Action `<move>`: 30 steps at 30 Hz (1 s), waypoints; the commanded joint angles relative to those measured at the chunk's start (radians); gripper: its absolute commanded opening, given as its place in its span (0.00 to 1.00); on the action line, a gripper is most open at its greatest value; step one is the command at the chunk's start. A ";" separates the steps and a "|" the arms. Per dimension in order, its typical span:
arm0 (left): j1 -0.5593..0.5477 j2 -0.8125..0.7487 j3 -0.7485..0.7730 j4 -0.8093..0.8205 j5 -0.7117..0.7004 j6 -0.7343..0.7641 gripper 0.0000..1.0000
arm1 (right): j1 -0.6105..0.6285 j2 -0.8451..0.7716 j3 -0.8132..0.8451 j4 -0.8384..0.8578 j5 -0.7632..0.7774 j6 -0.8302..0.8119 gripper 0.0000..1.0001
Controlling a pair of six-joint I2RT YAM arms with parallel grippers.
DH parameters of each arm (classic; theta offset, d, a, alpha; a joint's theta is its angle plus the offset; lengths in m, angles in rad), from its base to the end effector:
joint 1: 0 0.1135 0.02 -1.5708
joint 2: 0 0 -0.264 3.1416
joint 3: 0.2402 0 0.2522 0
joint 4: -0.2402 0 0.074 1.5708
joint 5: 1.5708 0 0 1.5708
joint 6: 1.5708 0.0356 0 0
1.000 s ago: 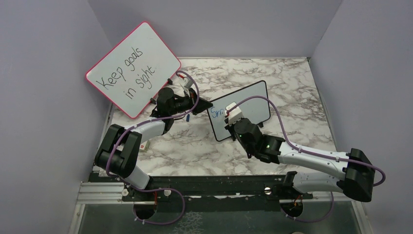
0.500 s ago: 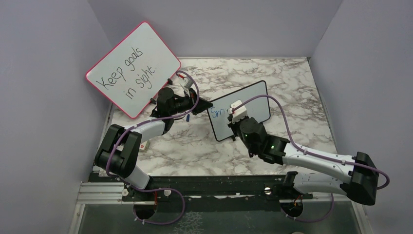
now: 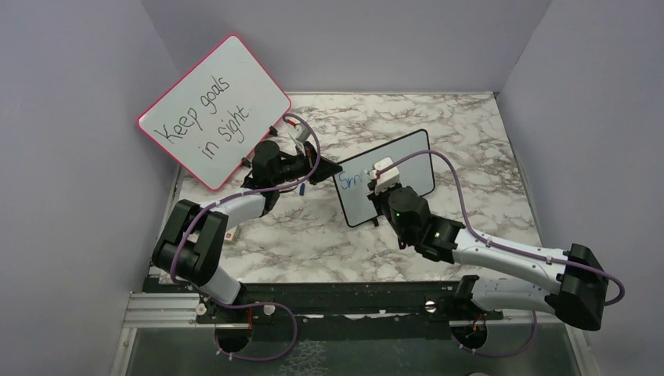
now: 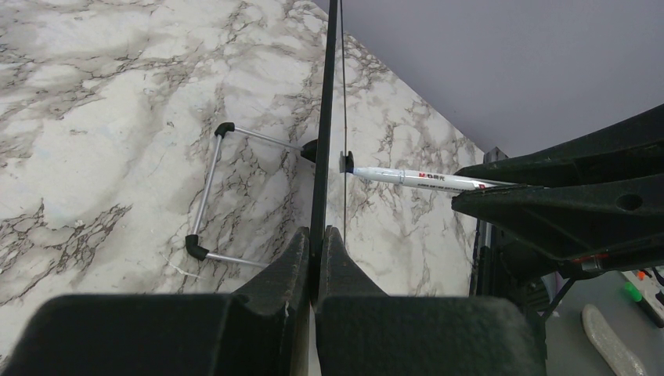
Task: Write a sentence on the whiteboard
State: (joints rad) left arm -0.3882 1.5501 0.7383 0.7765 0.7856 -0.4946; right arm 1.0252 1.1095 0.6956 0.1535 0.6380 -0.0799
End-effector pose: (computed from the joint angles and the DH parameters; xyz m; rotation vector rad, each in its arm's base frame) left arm 0.2920 -0.1466 0.2375 0.5658 1.6667 -1.2862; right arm 0.1479 0.2027 0.2799 -0.5328 1.6985 0.0962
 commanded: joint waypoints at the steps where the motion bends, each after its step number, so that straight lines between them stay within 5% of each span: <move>1: -0.012 -0.010 0.005 -0.013 0.035 0.008 0.00 | -0.009 0.015 -0.004 0.052 -0.017 -0.008 0.01; 30: -0.012 -0.008 0.007 -0.014 0.037 0.008 0.00 | -0.014 0.031 0.013 0.023 -0.059 0.000 0.01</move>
State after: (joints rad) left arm -0.3882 1.5501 0.7383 0.7753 0.7853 -0.4942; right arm 1.0187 1.1454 0.6960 0.1673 0.6056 -0.0799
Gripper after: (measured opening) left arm 0.024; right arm 0.173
